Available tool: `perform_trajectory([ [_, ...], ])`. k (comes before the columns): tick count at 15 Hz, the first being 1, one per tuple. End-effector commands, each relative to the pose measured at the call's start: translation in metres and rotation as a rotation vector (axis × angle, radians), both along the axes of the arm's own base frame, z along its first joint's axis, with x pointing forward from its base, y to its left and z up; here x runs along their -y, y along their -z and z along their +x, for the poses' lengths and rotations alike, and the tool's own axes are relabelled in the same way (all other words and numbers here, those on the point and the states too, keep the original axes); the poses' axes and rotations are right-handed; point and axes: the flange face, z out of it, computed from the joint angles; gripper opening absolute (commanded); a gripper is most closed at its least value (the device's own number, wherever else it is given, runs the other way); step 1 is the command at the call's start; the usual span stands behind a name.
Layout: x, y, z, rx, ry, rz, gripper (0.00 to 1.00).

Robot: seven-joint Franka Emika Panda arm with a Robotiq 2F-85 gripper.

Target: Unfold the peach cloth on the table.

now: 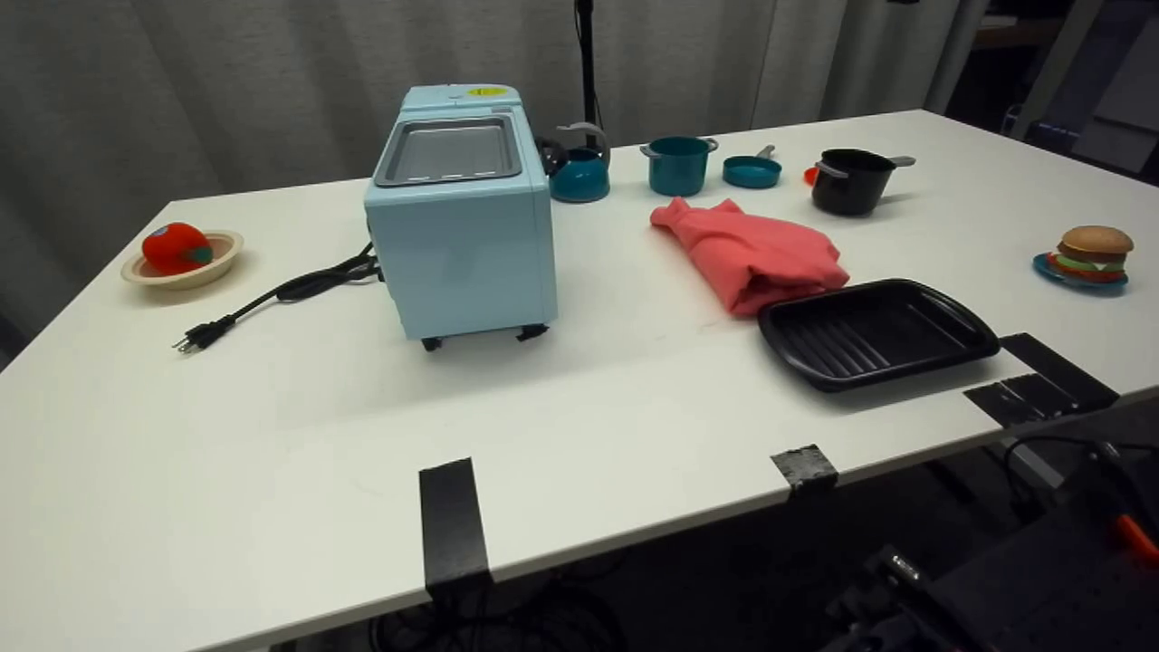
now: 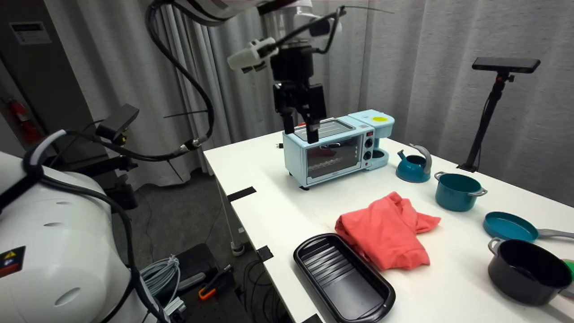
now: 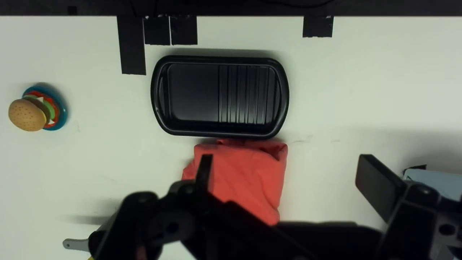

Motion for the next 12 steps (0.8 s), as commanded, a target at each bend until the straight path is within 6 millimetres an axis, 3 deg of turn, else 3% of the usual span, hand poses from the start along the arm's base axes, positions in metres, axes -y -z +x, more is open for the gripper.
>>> perform_trajectory([
  [1,0.023,0.035,0.063,-0.012,0.000,0.045,1.00],
  [7,0.041,0.116,0.139,-0.038,0.007,0.062,1.00],
  [12,0.064,0.182,0.174,-0.125,0.054,0.045,1.00],
])
